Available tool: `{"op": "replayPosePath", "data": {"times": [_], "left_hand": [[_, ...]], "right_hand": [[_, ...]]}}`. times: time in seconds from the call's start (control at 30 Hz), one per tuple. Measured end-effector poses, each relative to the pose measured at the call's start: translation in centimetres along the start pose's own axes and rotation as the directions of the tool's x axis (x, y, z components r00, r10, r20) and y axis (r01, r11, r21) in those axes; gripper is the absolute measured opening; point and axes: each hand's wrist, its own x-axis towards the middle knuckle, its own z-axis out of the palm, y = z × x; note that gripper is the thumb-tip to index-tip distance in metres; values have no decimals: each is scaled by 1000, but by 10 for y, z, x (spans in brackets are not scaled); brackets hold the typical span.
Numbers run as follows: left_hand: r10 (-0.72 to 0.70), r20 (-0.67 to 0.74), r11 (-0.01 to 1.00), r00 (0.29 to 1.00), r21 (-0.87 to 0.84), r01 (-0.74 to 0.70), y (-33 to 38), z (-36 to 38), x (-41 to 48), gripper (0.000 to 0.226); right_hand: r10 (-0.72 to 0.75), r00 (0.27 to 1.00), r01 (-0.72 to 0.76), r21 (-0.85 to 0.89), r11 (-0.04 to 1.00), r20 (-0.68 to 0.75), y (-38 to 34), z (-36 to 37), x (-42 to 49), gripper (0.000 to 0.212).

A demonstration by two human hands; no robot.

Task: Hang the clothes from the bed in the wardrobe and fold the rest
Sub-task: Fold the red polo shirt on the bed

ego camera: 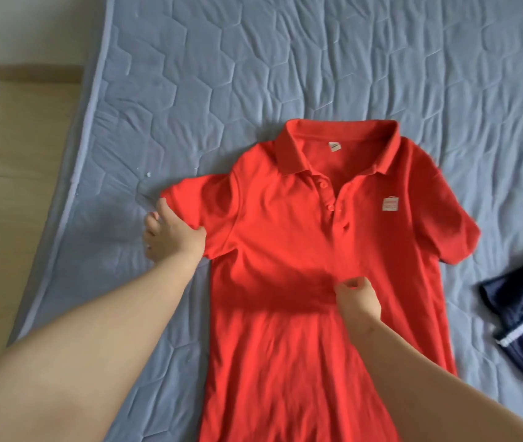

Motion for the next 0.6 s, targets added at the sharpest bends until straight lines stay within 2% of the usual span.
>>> {"op": "replayPosePath", "data": {"times": [0.07,0.13,0.2,0.27,0.3,0.37,0.43,0.47,0.53,0.6], "left_hand": [[222,-51,975,974,12,-221,12,5,-22,74],[431,-1,902,902,8,-431,30,17,-48,65],[548,93,836,831,-22,-549,49,29,-72,59],[603,227,794,764,-83,-602,67,45,-95,58],[597,320,796,736,-119,-594,77,54,-105,60],[513,513,850,689,-193,-489,95,72,-128,64],[432,654,895,621,-229,-382,112,91,-145,70],[413,701,900,581,-216,-379,119,100,-151,71],[375,762,887,528,-128,-445,126,116,-154,73],[339,790,844,511,-16,-535,129,128,-152,74]], "right_hand": [[12,998,-10,42,999,-54,-3,-18,3,15],[18,992,-7,87,996,-126,0,-41,11,20],[-2,986,17,86,996,-168,4,-62,20,18],[-24,979,42,86,995,-202,12,-79,32,16],[-28,972,50,89,995,-233,15,-88,39,14],[-23,943,70,130,989,-333,21,-103,53,15],[-30,907,124,200,972,-419,23,-119,72,22],[-1,900,126,259,958,-437,22,-126,82,24],[87,929,94,456,885,-359,18,-138,102,20],[140,979,-6,667,745,-147,11,-146,117,23]]}}
